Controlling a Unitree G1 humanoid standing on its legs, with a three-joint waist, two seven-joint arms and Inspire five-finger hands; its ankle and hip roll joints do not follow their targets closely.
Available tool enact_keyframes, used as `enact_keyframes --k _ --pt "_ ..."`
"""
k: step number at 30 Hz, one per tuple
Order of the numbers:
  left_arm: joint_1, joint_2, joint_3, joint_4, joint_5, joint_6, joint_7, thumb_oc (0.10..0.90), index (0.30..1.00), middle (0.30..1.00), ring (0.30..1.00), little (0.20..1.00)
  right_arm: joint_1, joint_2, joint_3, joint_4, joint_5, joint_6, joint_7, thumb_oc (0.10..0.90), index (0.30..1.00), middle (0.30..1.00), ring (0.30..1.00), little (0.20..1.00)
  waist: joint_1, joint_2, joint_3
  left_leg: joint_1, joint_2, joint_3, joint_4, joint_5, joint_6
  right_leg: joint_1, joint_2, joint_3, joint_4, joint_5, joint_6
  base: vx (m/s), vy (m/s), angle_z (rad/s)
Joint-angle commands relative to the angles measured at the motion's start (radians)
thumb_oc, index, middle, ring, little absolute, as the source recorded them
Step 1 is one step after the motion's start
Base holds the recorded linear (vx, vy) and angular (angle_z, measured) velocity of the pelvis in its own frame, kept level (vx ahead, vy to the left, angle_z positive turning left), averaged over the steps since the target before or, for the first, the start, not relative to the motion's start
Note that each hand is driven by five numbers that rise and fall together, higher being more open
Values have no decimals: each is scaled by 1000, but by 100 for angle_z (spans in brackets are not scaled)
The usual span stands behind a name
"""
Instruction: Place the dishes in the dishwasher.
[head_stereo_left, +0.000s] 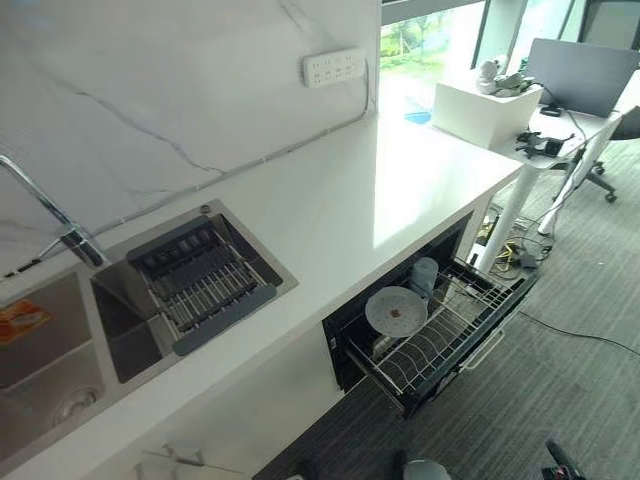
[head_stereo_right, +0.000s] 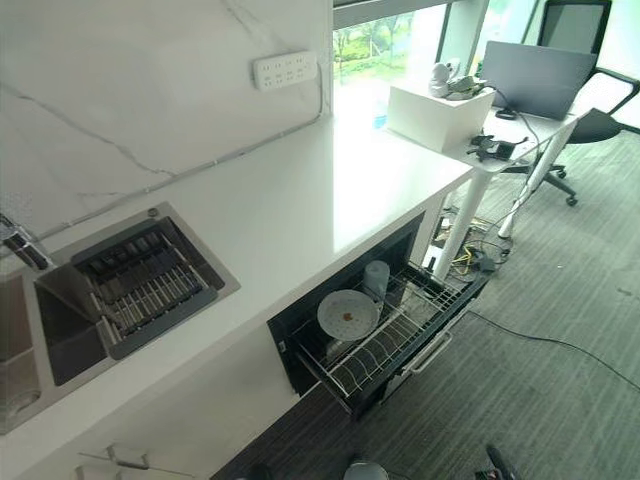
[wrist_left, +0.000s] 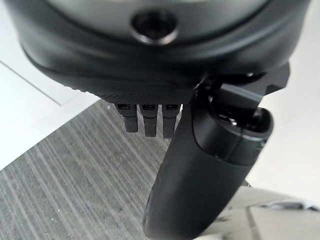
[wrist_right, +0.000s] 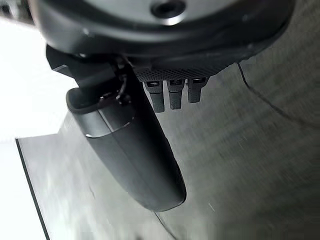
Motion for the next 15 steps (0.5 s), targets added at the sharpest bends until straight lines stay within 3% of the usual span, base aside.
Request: enact_keyframes --k 1,6,12,15 --pt "-106 4 30 -42 -67 -13 16 800 900 900 900 900 -127 -99 41 -36 -228 -14 15 800 900 900 900 900 8 0 84 4 -17 -22 132 -110 -2 134 33 -29 2 -130 -23 -74 68 41" --pt "-169 8 20 -44 -93 -50 72 800 900 900 900 900 -310 -151 211 69 -399 73 24 800 900 900 900 900 66 48 150 -62 -42 -60 132 -89 13 79 32 -72 27 -133 -37 -105 36 30" --pt "-227 32 13 -55 -94 -14 79 800 900 900 900 900 -520 -199 356 93 -517 112 0 800 900 900 900 900 113 65 205 -99 -68 -91 132 -76 23 37 20 -88 76 -139 -35 -32 46 24" --pt "-224 40 12 -58 -101 -11 86 800 900 900 900 900 -560 -226 380 73 -524 108 16 800 900 900 900 900 122 63 210 -104 -71 -94 132 -77 27 28 15 -91 79 -134 -30 59 76 16"
